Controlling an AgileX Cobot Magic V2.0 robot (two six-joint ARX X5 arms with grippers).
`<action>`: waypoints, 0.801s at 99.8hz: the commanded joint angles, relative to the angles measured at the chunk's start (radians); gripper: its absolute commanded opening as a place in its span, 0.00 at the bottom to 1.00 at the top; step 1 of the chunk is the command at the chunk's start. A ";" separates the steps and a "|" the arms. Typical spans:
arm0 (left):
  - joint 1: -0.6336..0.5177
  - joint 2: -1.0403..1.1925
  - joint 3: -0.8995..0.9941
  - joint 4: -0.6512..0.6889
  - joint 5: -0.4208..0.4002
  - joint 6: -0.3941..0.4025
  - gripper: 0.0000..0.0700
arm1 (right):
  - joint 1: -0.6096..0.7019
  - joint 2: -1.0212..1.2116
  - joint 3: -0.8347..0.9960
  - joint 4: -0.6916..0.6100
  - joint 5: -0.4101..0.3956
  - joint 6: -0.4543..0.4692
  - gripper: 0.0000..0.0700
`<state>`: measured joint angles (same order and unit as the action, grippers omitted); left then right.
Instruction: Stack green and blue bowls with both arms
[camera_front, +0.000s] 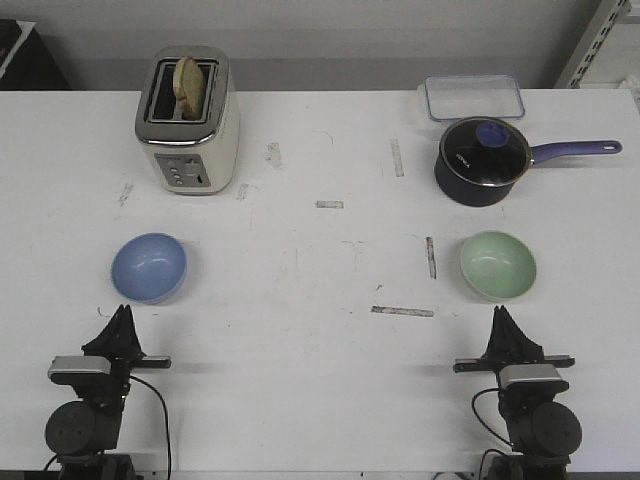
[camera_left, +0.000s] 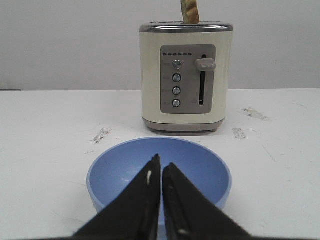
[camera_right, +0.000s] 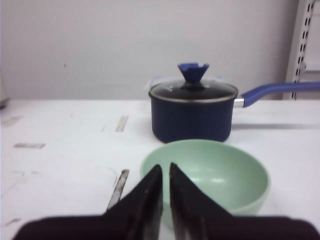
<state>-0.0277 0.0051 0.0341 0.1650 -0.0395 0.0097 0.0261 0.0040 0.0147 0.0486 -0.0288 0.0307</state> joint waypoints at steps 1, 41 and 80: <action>-0.001 -0.002 -0.022 0.015 -0.003 0.005 0.00 | 0.002 -0.003 -0.002 0.022 0.003 -0.005 0.02; -0.001 -0.002 -0.022 0.015 -0.003 0.005 0.00 | 0.001 -0.003 0.000 0.032 0.003 -0.006 0.01; -0.001 -0.002 -0.022 0.015 -0.003 0.005 0.00 | 0.001 0.097 0.145 -0.031 0.005 -0.074 0.01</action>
<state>-0.0277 0.0051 0.0341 0.1650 -0.0399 0.0097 0.0261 0.0654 0.1226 0.0330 -0.0265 -0.0120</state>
